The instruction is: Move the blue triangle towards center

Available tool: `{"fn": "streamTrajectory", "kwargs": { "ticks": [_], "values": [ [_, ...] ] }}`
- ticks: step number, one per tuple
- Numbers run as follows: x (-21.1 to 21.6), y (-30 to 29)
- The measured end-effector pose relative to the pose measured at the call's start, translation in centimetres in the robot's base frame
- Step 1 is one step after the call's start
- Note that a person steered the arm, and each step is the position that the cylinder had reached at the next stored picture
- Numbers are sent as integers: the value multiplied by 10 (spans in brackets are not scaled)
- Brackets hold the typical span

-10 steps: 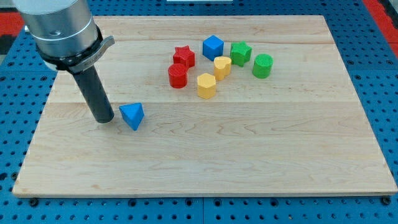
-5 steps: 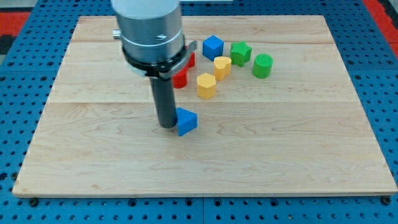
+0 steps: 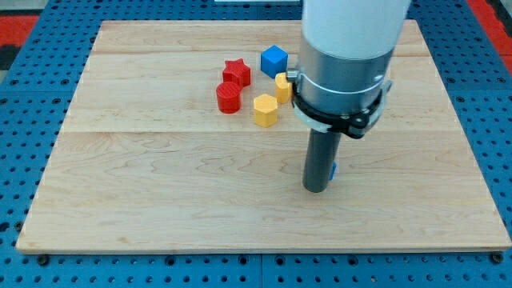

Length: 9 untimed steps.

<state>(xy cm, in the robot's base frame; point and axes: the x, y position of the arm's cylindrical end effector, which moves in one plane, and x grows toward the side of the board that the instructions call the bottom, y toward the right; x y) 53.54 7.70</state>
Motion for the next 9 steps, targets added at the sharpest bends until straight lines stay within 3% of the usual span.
{"fn": "streamTrajectory", "kwargs": {
  "ticks": [4,9],
  "values": [
    [0,36],
    [-34,-20]
  ]
}}
